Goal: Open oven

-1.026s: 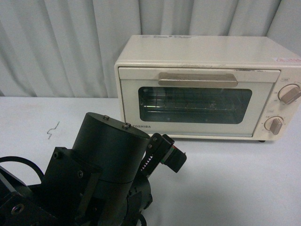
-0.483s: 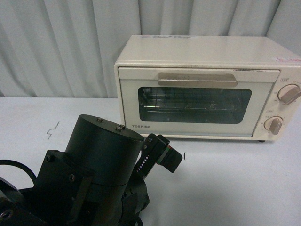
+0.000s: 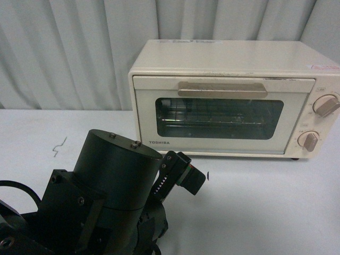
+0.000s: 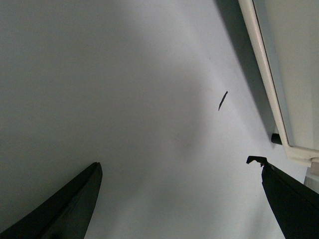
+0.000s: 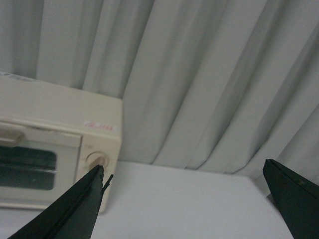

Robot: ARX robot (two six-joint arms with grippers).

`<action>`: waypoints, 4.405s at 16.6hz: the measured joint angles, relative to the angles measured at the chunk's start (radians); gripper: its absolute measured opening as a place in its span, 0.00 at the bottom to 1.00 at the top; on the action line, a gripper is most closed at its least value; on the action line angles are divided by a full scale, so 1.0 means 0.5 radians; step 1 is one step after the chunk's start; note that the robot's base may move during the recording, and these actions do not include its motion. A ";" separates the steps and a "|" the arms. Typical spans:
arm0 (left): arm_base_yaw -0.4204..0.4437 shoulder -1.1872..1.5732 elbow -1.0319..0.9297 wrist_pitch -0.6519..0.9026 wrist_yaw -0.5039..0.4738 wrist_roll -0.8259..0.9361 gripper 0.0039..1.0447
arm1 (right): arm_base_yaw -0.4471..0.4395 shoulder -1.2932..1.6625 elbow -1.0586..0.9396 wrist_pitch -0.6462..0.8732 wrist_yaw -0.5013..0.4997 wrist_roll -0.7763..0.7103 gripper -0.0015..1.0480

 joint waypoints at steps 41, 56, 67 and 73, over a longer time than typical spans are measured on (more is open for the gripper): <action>0.000 -0.002 -0.002 0.001 0.001 -0.001 0.94 | 0.143 2.786 1.791 -0.402 -1.341 -2.370 0.02; 0.000 -0.002 -0.002 0.000 0.000 -0.001 0.94 | 0.074 2.663 1.665 -0.613 -1.514 -1.900 0.02; 0.000 -0.002 -0.005 0.002 -0.001 -0.002 0.94 | 0.014 2.195 1.801 -1.208 -1.708 -1.455 0.39; 0.000 -0.004 -0.005 0.002 0.001 -0.002 0.94 | 0.014 2.197 1.801 -1.217 -1.707 -1.458 0.93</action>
